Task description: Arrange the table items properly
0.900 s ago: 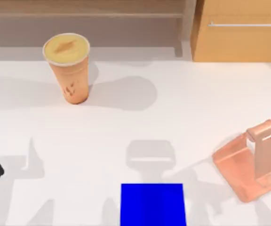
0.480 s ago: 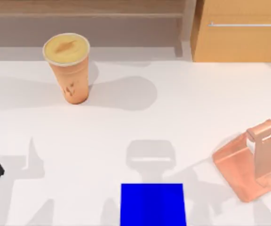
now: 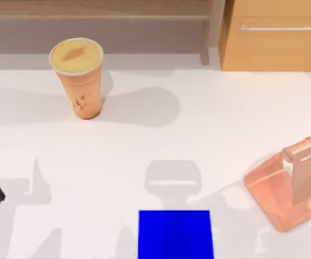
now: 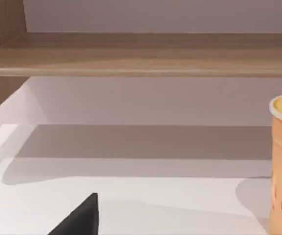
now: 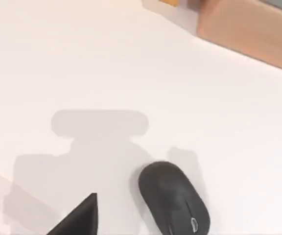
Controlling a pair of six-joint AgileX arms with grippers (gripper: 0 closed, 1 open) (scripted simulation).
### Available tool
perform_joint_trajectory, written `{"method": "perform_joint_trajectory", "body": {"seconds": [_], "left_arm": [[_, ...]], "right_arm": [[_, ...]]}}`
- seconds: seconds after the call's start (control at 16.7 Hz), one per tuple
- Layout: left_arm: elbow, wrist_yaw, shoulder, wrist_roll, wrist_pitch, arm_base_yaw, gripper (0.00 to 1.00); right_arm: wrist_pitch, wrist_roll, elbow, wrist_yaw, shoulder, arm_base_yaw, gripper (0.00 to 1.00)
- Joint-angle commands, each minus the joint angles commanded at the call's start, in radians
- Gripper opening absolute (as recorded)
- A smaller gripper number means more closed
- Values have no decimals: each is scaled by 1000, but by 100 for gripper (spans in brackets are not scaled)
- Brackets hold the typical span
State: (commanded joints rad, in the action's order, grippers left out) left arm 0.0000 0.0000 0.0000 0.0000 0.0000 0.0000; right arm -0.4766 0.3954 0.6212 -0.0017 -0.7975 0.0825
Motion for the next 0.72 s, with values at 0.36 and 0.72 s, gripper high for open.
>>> {"method": "perform_joint_trajectory", "body": {"seconds": [0.36, 0.72], "left_arm": [[0, 0, 0, 0, 0, 0, 100], [0, 0, 0, 0, 0, 0, 100]], "right_arm": [[-319, 259, 408, 0, -532, 56, 100], [-563, 456, 717, 1, -938, 101, 100]]}}
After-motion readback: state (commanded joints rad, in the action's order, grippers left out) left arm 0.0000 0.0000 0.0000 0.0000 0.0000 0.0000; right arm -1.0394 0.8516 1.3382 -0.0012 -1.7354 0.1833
